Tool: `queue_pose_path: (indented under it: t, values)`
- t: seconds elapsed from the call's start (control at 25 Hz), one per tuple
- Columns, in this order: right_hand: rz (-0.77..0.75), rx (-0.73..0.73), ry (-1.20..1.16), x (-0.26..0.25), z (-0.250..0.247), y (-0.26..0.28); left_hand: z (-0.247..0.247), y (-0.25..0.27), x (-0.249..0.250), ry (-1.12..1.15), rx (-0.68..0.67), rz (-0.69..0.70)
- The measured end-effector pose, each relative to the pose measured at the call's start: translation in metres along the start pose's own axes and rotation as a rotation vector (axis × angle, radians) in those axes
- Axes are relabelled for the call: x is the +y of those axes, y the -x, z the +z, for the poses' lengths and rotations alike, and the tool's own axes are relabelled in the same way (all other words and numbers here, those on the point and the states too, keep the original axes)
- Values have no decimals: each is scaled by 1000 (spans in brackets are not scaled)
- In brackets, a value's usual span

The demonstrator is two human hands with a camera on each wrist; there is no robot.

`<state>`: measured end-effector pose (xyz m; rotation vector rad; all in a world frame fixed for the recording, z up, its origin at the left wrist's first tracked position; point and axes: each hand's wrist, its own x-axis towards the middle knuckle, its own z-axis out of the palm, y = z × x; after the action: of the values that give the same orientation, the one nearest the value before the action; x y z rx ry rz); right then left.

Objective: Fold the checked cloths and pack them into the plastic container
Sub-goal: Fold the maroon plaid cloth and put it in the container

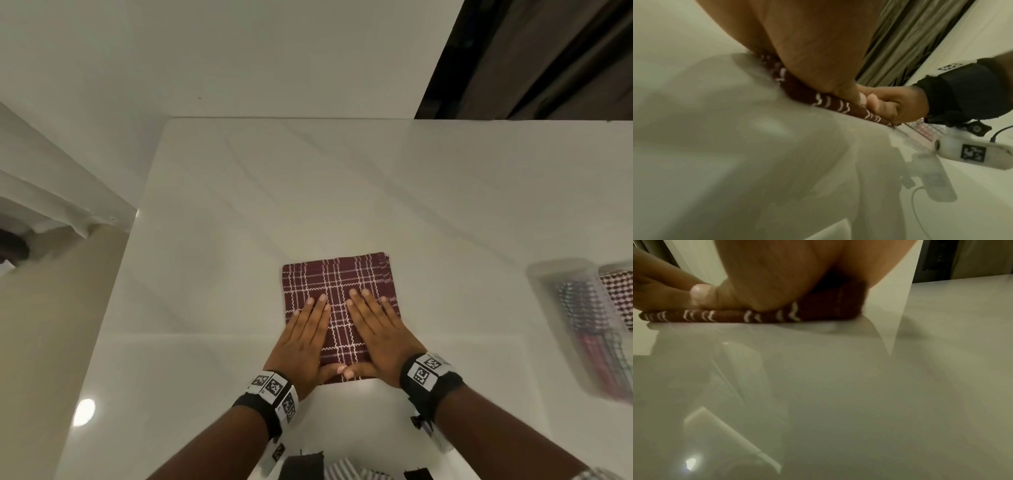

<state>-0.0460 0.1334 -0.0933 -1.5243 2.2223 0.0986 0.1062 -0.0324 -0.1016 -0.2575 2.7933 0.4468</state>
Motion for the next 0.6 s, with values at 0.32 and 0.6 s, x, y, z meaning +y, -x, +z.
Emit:
queue_pose_path:
  t: [0.32, 0.6]
  values:
    - [118, -37, -53, 24, 3, 27, -4, 10, -11, -42, -55, 5]
    - [1, 85, -35, -20, 3, 27, -10, 15, 19, -51, -61, 19]
